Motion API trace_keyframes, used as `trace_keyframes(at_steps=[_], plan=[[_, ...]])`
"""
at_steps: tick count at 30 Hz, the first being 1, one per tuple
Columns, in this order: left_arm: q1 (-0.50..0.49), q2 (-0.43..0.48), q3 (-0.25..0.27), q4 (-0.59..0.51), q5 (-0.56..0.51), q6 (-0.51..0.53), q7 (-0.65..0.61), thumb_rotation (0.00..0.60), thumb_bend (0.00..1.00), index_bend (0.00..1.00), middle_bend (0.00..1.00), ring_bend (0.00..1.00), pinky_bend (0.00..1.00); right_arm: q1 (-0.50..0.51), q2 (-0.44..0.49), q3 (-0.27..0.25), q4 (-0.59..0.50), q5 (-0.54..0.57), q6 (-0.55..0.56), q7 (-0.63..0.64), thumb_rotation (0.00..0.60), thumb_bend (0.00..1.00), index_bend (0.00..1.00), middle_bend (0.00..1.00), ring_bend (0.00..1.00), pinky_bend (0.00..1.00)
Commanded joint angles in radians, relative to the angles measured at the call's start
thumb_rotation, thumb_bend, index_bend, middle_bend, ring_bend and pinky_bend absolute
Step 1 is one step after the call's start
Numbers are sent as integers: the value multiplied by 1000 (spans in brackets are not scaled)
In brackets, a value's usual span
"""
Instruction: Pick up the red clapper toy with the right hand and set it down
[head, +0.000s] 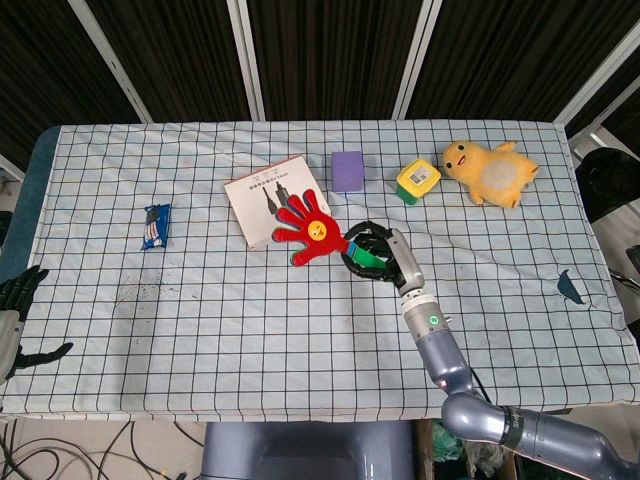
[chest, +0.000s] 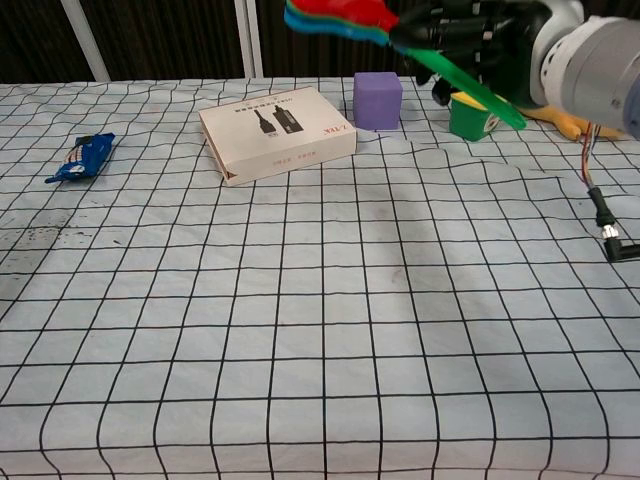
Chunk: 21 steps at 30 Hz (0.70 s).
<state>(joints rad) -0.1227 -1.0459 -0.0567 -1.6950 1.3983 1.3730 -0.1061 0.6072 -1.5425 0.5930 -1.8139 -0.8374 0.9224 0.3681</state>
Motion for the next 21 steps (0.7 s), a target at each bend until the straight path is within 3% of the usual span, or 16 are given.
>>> trace_keyframes(at_steps=[1,3,7,12,18,21], plan=[[-2,-1,-1,0,-2,-3,4,600,0,0,0,0,0,-69,91,43,-57,-156,-87,133,600,711,812,693,615,726],[-2,0,0,-2,-2,-4,4,600,0,0,0,0,0,-65,112,6,-25,-202,-104,92,600,708,812,693,615,726],[3,6,4,-4,4,1,-4,600,0,0,0,0,0,-12,180,-133,84,-267,-185,-140,600,693,813,694,615,726],[3,11,6,-6,7,-1,-13,600,0,0,0,0,0,52,198,-252,149,-177,-168,-452,600,689,815,697,618,726],[4,15,8,-9,10,-1,-18,600,0,0,0,0,0,89,181,-315,132,-57,-19,-733,600,688,816,699,621,726],[5,16,9,-9,12,0,-19,600,0,0,0,0,0,86,180,-295,71,-35,35,-729,600,687,817,700,621,726]])
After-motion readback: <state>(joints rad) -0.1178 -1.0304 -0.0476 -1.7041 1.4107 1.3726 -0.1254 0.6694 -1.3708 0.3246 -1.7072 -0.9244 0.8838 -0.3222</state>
